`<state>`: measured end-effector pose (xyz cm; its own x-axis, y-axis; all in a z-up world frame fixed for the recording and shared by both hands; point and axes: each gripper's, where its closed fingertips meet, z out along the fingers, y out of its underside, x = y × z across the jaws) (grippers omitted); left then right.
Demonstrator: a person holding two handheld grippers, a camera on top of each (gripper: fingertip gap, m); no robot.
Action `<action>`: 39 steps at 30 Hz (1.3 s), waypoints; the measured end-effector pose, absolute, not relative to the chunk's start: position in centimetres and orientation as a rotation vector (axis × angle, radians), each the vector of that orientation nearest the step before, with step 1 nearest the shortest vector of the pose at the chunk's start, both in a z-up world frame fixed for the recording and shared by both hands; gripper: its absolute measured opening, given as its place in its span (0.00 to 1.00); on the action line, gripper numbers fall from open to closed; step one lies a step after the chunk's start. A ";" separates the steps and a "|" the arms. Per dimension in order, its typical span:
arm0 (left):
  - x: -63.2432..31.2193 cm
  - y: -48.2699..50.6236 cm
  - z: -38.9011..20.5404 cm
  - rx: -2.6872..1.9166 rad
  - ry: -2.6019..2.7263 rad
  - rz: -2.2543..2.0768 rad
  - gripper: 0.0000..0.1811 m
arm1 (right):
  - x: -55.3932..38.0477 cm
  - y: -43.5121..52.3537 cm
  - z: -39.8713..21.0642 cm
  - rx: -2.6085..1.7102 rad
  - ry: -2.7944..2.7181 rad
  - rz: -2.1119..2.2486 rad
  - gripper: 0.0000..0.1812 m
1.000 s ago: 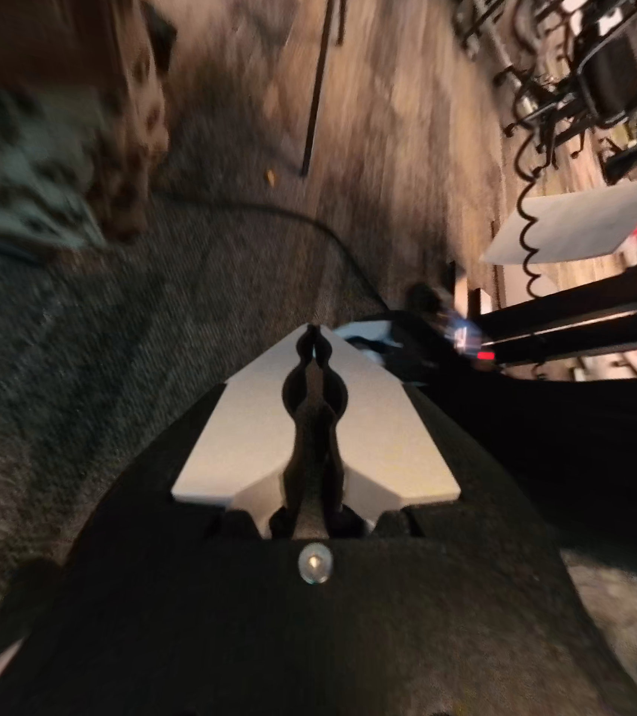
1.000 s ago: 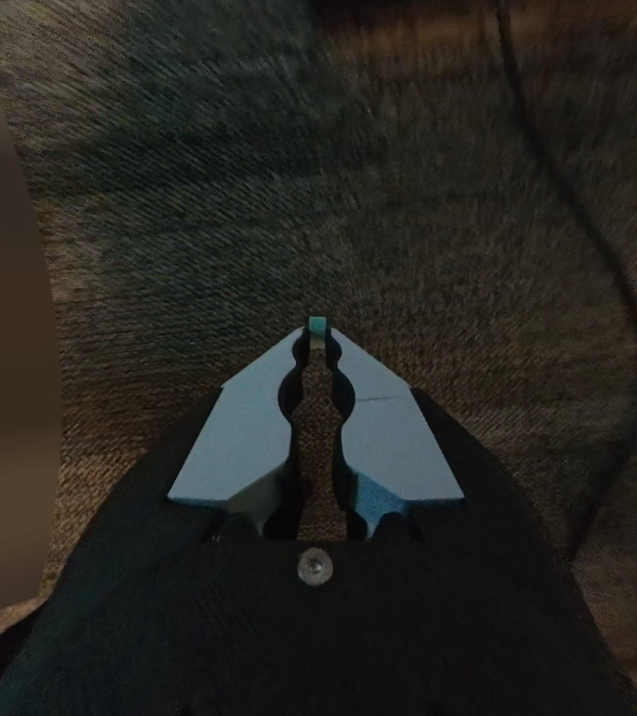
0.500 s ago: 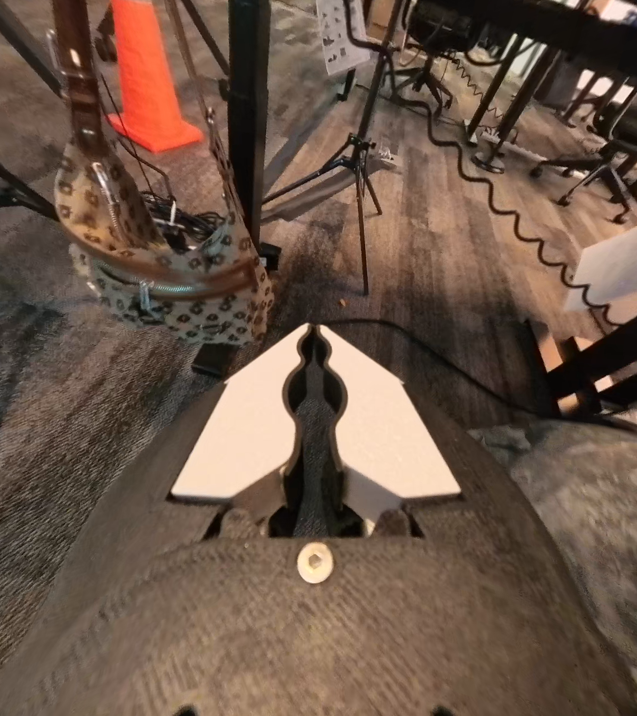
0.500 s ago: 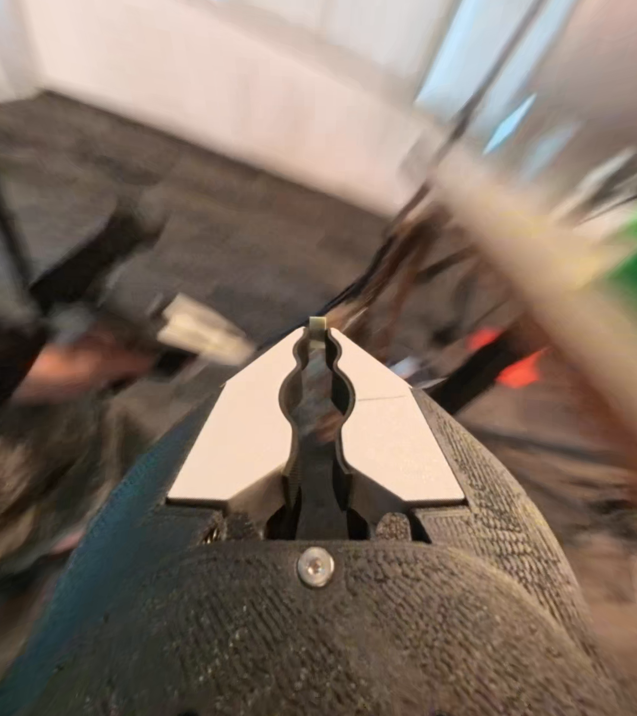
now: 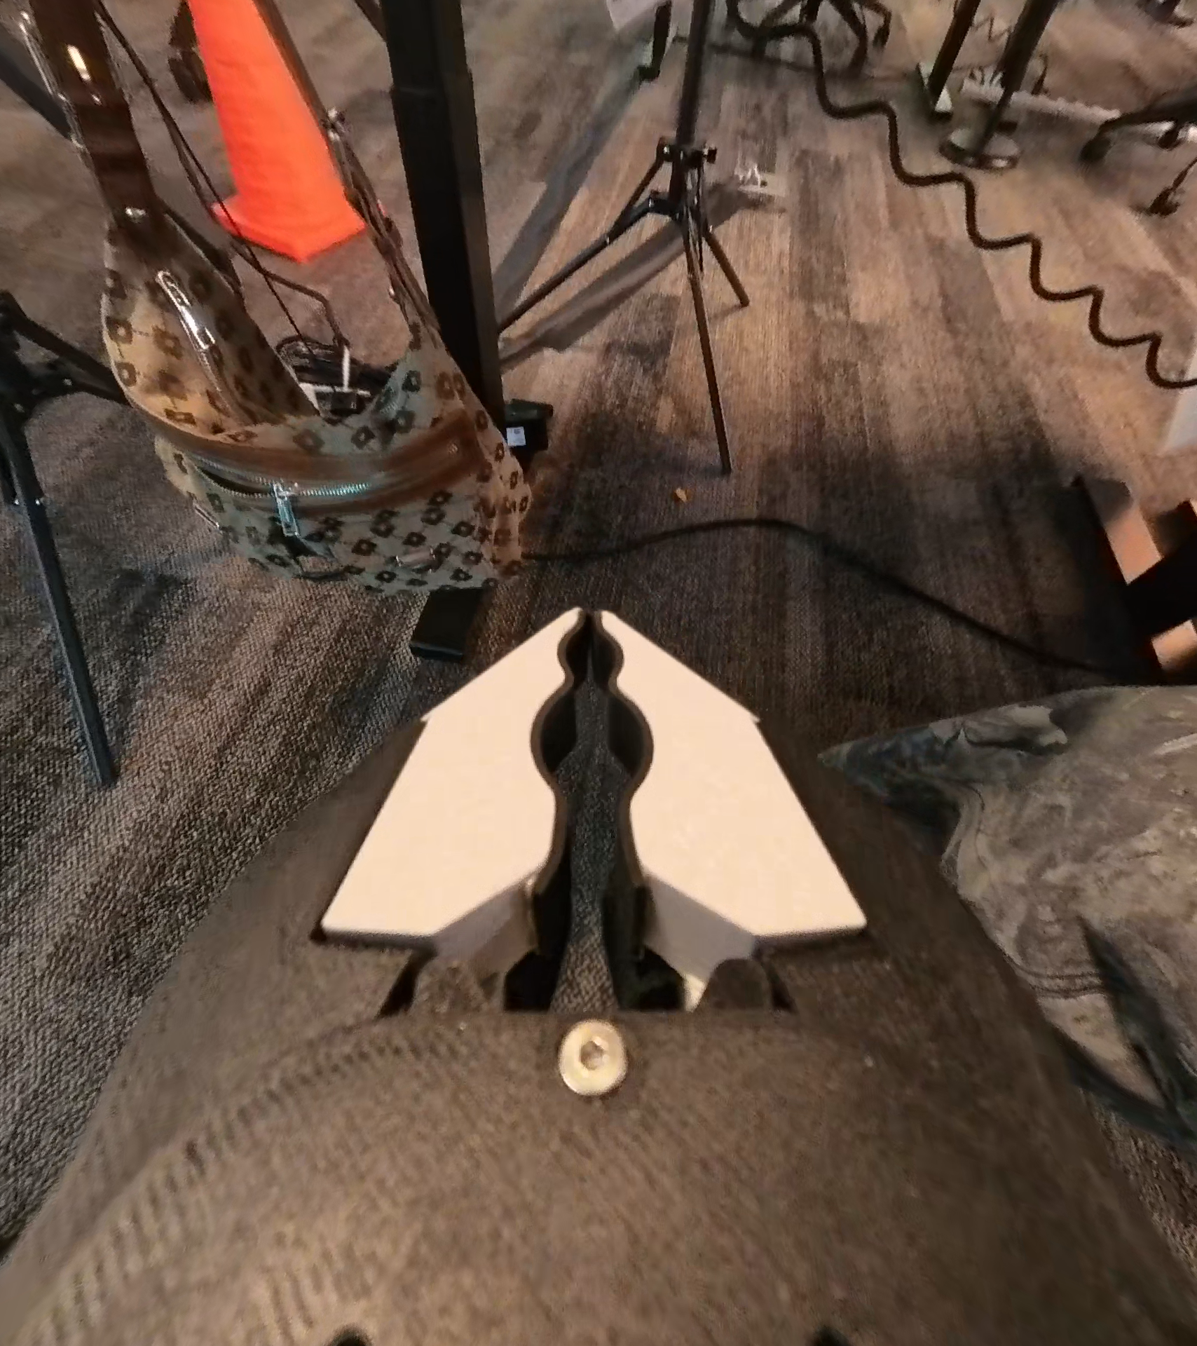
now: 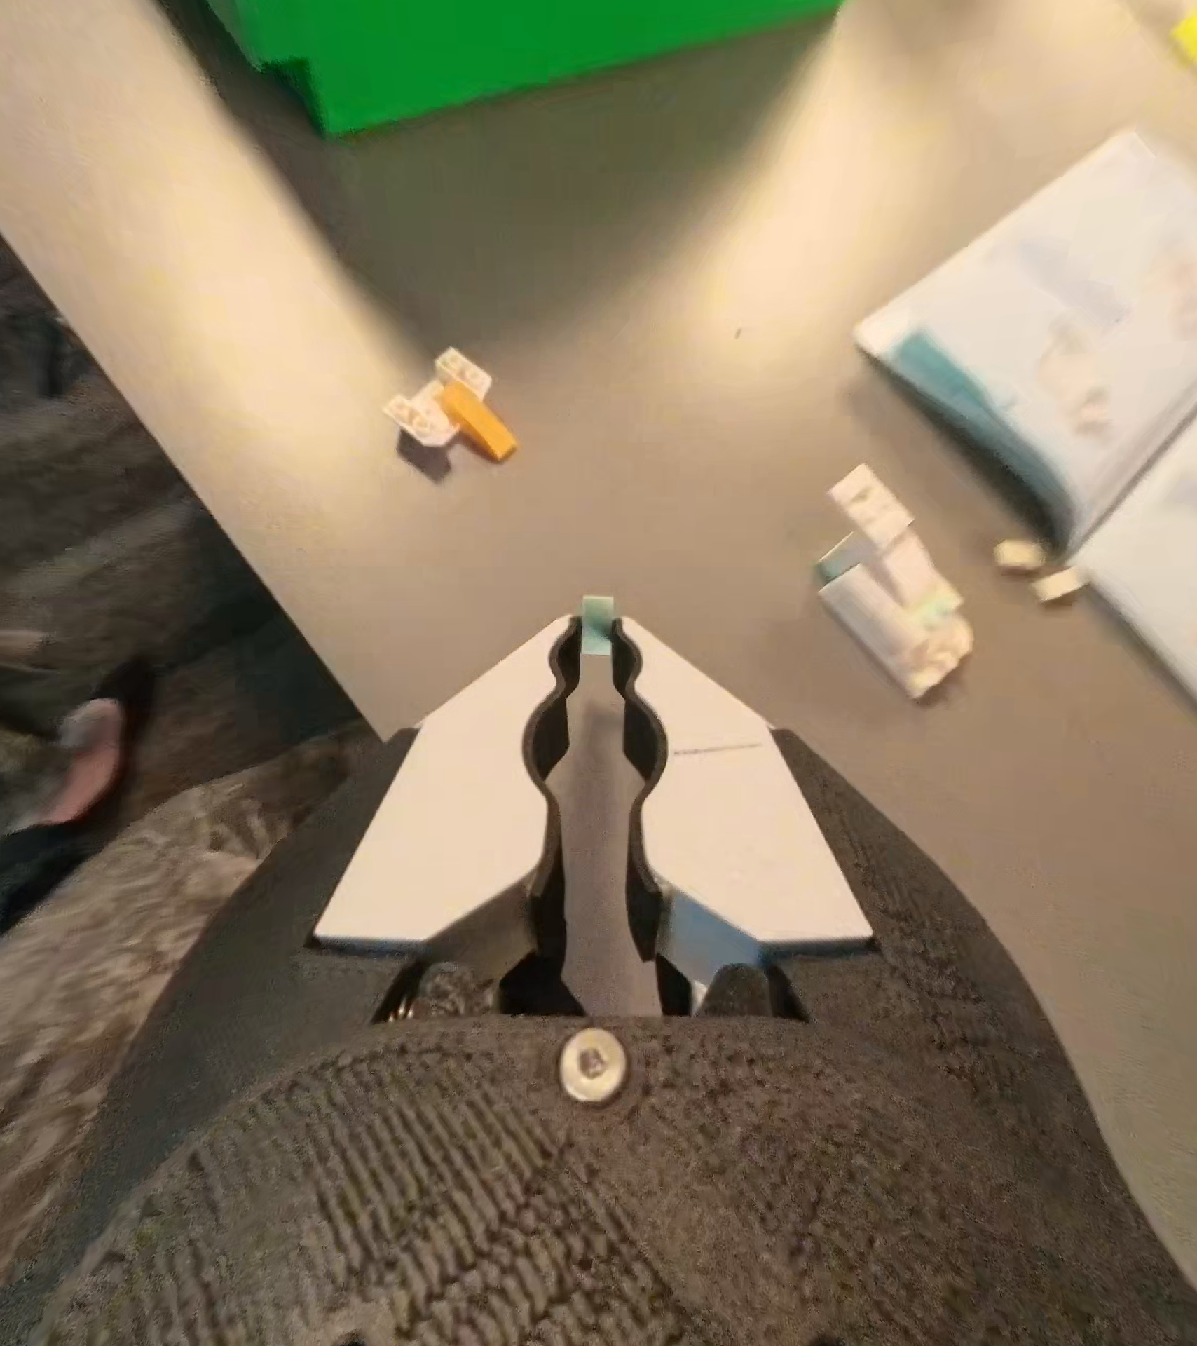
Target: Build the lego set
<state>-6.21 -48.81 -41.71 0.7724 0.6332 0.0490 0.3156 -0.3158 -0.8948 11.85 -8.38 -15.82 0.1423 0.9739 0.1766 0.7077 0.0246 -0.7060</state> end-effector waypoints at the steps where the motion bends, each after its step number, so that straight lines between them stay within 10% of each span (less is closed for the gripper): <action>1: -6.0 -48.8 -41.6 -1.925 -0.707 0.388 0.00 | 11.8 -8.0 -16.2 -1.785 -1.615 0.510 0.07; 11: -5.1 -49.4 -40.6 -1.919 -0.667 0.432 0.00 | 12.2 -5.6 -11.0 -1.578 -1.360 0.461 0.18; 17: -5.4 -49.3 -41.6 -1.923 -0.703 0.386 0.00 | 12.3 -23.1 -9.1 -0.663 -1.732 0.613 0.13; 28: -7.1 -44.9 -43.6 -1.832 -0.811 0.225 0.01 | 8.5 -35.8 -29.2 -0.567 -2.277 0.813 0.12; 39: -14.8 -49.7 -41.6 -1.441 -1.118 0.217 0.03 | -12.9 -26.6 -51.6 -1.736 -1.977 0.976 0.11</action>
